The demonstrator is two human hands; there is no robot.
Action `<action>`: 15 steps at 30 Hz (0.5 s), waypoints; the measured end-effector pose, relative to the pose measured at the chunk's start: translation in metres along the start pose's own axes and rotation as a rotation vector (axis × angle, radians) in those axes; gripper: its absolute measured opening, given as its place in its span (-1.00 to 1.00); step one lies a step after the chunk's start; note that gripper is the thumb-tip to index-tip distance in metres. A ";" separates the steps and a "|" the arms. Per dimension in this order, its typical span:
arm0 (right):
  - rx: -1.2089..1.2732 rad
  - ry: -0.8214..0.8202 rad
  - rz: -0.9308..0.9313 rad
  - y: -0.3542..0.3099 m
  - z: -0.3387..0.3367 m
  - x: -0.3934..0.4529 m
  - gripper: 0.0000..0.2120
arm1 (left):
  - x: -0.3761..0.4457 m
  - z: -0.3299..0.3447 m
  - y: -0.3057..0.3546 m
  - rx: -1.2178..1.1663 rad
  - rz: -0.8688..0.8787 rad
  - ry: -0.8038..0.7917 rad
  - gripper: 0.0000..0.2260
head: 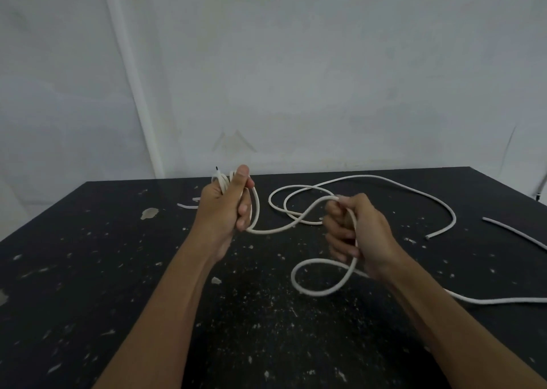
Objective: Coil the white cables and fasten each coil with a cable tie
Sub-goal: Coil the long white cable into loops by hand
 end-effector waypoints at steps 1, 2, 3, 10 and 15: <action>0.120 0.019 0.080 0.008 0.000 0.001 -0.64 | -0.001 0.004 0.000 0.008 0.001 -0.016 -0.68; 0.200 0.039 0.130 0.014 -0.001 0.002 -0.63 | -0.003 0.008 0.000 0.017 0.002 -0.035 -0.67; 0.240 0.060 0.164 0.018 -0.001 0.003 -0.63 | -0.005 0.014 0.001 0.026 0.003 -0.056 -0.66; 0.225 0.128 0.160 0.019 0.009 0.002 -0.73 | -0.024 0.063 -0.021 0.285 -0.070 -0.249 -0.62; 0.144 0.017 0.005 0.000 0.022 -0.001 -0.75 | -0.026 0.068 -0.027 0.334 -0.057 -0.193 -0.60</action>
Point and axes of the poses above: each hand's wrist, its own x-axis towards the middle knuckle, its own z-axis out of the palm, y = z × x, the point moved 9 cm from there along x, towards the middle knuckle, and after that the axes turned 1 degree about y, right-handed, at the moved point
